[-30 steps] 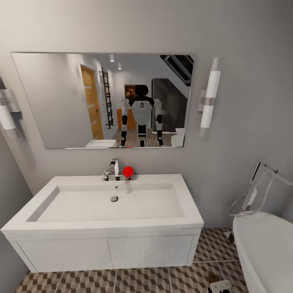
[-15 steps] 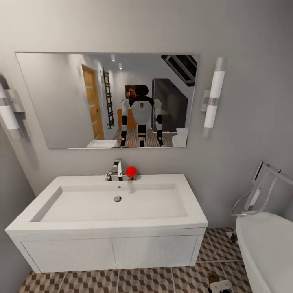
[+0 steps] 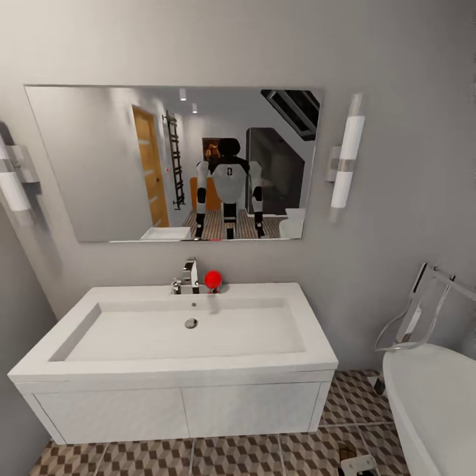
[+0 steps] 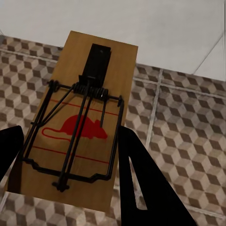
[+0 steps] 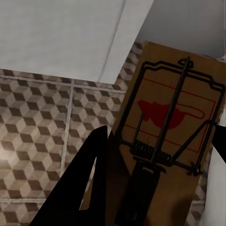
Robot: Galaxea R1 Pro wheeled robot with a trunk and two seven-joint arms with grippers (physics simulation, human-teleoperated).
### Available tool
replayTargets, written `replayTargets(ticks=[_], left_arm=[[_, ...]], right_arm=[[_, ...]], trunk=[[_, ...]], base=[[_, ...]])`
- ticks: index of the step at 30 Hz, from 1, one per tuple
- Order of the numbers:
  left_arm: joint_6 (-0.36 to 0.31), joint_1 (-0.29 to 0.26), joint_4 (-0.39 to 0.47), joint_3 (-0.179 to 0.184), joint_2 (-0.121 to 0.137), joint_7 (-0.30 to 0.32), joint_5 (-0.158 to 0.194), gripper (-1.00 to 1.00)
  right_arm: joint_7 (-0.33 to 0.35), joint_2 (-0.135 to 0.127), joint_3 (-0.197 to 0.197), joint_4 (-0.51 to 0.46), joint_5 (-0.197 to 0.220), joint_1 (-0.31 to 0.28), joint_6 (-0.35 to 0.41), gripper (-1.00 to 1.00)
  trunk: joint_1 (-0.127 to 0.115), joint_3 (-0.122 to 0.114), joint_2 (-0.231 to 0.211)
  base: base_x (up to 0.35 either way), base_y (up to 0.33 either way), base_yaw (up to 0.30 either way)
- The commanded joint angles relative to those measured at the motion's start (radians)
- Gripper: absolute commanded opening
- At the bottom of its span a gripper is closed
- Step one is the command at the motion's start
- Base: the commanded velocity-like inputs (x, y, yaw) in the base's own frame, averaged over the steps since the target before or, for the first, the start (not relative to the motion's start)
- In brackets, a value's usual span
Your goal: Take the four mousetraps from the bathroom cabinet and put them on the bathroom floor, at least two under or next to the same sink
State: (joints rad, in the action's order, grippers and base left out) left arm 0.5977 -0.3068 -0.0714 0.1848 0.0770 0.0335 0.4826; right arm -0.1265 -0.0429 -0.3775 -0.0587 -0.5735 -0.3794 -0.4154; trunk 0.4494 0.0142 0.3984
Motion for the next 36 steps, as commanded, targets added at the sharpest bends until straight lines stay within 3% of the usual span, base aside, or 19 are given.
replayTargets(ticks=[1, 36], left_arm=[[0.005, -0.002, -0.004, 0.009, 0.0, 0.003, 0.008, -1.0], [0.008, -0.002, -0.004, 0.009, -0.001, 0.003, 0.008, -1.0]], right_arm=[[-0.002, 0.0, -0.006, 0.002, -0.009, -0.001, -0.003, -1.0], [-0.002, 0.0, 0.001, 0.002, -0.014, -0.001, -0.002, -1.0]], trunk=[[0.001, 0.001, 0.002], [0.001, -0.002, 0.002]], base=[[0.0, 0.0, -0.121], [0.0, 0.0, -0.01]])
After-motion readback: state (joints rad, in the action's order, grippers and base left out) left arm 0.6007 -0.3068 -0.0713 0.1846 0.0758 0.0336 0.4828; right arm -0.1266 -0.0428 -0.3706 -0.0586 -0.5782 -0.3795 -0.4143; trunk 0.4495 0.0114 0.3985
